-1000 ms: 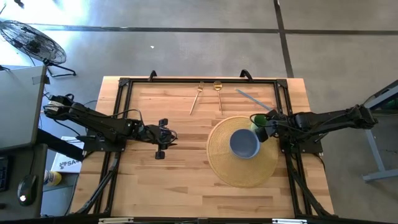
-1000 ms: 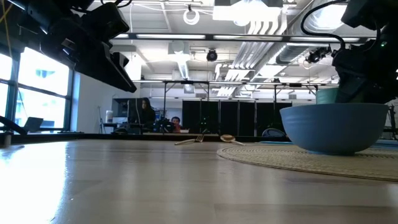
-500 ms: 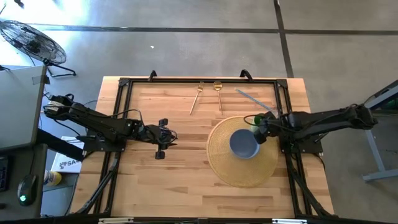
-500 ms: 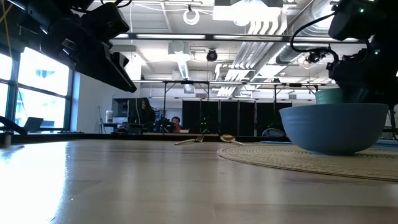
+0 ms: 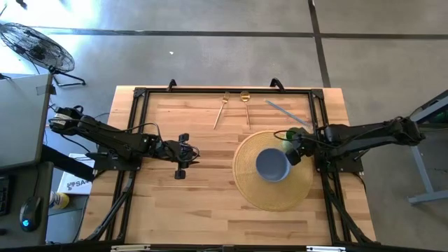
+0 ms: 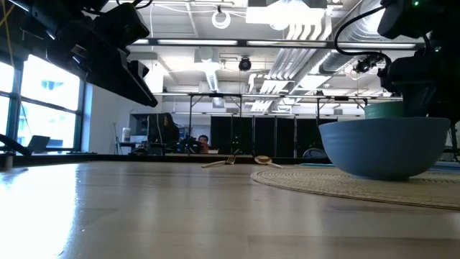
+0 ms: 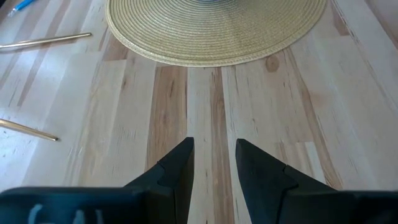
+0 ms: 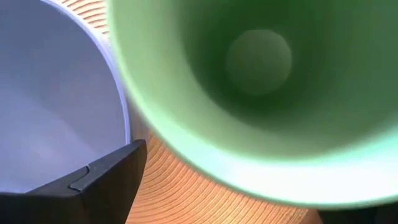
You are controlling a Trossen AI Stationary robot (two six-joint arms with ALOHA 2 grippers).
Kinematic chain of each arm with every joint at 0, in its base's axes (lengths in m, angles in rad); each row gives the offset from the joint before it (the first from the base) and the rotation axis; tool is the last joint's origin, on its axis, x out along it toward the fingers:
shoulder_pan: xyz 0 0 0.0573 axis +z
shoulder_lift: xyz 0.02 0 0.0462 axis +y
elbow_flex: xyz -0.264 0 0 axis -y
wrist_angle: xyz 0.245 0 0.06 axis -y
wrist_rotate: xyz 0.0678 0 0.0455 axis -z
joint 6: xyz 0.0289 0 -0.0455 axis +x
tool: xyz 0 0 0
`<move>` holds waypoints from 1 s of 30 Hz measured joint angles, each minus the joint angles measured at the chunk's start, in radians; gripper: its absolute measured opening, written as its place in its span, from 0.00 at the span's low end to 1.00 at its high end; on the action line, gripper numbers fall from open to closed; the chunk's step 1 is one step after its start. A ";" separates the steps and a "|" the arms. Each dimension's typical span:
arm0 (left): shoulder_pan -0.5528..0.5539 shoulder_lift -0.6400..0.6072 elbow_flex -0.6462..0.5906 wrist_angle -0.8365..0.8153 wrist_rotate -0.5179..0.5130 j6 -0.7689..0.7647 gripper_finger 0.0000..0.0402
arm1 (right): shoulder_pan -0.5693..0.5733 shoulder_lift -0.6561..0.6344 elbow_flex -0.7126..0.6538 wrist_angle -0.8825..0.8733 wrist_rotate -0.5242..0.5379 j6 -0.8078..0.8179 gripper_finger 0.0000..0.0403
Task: Pick & Place Utensil
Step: Put the green cup on the brown table mat to the top right of the blue bowl, then put the blue straw into the green cup
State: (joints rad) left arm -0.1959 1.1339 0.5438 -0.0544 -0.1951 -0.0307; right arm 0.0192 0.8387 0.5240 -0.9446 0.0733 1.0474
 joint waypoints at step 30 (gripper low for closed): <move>0.000 0.000 0.000 0.000 0.042 -0.003 0.29 | 0.223 0.000 0.399 -0.125 0.168 0.040 0.84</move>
State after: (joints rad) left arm -0.1963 1.1336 0.5438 -0.0540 -0.1531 -0.0334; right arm 0.2419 0.8383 0.9227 -1.0698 0.2412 1.0877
